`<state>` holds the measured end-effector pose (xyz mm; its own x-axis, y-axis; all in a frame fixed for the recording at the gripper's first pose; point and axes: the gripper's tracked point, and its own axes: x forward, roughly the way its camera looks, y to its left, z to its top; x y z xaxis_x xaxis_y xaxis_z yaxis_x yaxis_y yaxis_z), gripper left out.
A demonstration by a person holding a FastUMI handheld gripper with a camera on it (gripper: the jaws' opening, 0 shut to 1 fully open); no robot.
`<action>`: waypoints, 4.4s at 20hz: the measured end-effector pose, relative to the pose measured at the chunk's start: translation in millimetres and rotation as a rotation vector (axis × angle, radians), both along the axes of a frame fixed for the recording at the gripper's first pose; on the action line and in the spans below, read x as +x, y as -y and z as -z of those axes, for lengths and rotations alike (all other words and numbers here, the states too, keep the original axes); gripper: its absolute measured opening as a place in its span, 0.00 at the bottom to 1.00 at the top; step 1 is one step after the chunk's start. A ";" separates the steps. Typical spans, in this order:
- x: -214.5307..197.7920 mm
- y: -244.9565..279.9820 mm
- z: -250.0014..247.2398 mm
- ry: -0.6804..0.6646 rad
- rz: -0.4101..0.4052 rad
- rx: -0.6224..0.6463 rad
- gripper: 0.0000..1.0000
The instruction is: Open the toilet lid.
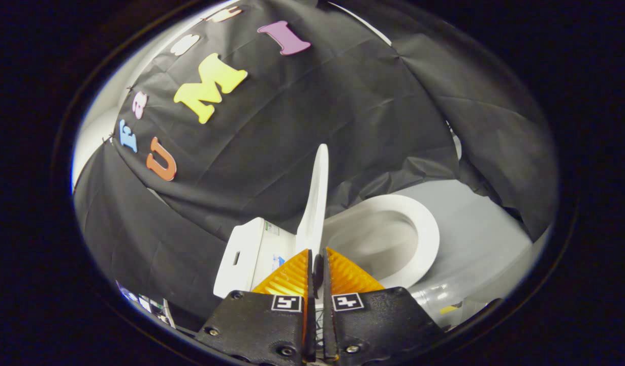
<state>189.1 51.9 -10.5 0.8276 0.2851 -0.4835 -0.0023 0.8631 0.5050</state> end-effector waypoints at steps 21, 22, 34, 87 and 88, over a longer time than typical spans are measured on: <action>-1.6 -81.3 -42.0 0.046 -0.039 -0.168 0.14; -1.7 -84.3 -43.4 0.049 -0.041 -0.181 0.14; -4.3 -135.7 -60.0 0.083 -0.057 -0.329 0.14; -111.4 -286.3 -135.1 0.575 -0.326 -0.606 0.85; -116.5 -271.4 -134.5 0.572 -0.309 -0.596 0.91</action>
